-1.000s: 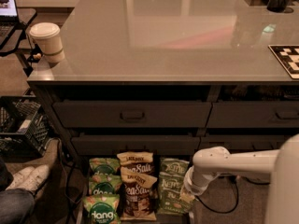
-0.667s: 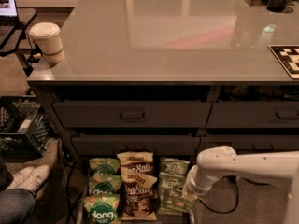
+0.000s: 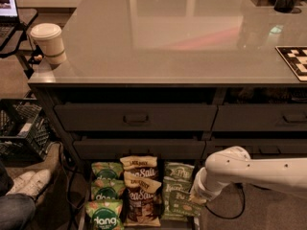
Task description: Pick green jalapeno chip bag from bottom drawer and place on counter
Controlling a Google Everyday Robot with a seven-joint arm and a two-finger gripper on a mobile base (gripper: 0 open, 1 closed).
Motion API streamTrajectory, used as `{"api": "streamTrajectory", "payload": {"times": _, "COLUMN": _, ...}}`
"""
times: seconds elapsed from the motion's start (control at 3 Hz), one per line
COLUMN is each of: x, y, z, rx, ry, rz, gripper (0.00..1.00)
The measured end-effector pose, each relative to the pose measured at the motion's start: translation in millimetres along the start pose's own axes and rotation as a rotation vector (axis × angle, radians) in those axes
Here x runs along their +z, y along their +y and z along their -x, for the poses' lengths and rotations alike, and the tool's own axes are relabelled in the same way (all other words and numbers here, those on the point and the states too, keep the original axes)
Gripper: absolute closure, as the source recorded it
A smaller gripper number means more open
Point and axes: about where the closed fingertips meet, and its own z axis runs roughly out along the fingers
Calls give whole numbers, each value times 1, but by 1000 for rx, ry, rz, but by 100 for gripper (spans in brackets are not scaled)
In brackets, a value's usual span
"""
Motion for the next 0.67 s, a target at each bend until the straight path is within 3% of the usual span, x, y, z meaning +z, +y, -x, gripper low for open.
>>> {"api": "streamTrajectory", "payload": {"times": 0.67, "x": -36, "y": 2, "z": 4, "rx": 6, "ry": 22, "rz": -49, "gripper": 100}}
